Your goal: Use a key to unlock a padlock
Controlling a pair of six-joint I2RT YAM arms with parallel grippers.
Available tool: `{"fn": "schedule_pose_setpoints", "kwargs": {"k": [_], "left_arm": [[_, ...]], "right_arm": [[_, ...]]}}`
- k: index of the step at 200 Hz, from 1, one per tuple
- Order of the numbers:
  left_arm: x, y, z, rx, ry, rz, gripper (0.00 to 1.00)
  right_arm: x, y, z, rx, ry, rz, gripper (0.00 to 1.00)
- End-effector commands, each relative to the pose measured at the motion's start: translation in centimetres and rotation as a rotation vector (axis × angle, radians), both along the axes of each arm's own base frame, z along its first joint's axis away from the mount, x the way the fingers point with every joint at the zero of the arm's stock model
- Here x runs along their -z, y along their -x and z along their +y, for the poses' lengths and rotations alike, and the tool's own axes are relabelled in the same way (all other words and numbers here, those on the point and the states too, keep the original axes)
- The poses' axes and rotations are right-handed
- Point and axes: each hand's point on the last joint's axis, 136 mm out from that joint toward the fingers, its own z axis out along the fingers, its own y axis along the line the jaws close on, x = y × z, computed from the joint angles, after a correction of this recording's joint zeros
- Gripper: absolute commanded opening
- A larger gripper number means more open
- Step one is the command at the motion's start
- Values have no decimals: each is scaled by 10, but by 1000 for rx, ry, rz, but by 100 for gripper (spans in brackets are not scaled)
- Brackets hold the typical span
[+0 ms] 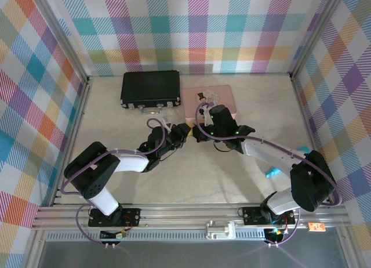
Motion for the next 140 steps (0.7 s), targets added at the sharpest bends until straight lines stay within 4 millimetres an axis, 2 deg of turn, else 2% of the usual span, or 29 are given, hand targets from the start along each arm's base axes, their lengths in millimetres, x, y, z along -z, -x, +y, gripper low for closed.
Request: {"fn": "schedule_pose_setpoints", "kwargs": {"k": [1,11,22,38,65,88,113,124,140], "left_arm": [[-16,-1,-6,2,33,-41,7],[-17,-1,-4,-3,25,-50,0],[-20,-1,-1,-9,1,-70,0],[-28,-2,4,-8,-69,-130,0],[-59,0,12,26,-288,-309,0],[-90,6,14,87,-465,-486,0],[-116,15,9,163,-552,-642,0],[-122,19,6,196,-558,-681,0],[-129,21,1,231,-535,-717,0]], "right_arm": [[-16,-2,0,-8,-41,-47,0],[-17,-1,-1,-10,-39,-48,0],[-20,-1,-4,-3,-34,-52,0],[-25,-1,-15,23,-28,-62,27],[-38,-2,-36,55,-55,-78,53],[-53,1,-44,18,-141,-105,54],[-76,18,-28,-148,-296,-145,53],[-90,28,-19,-229,-370,-172,51],[-99,35,-14,-282,-434,-192,48]]}}
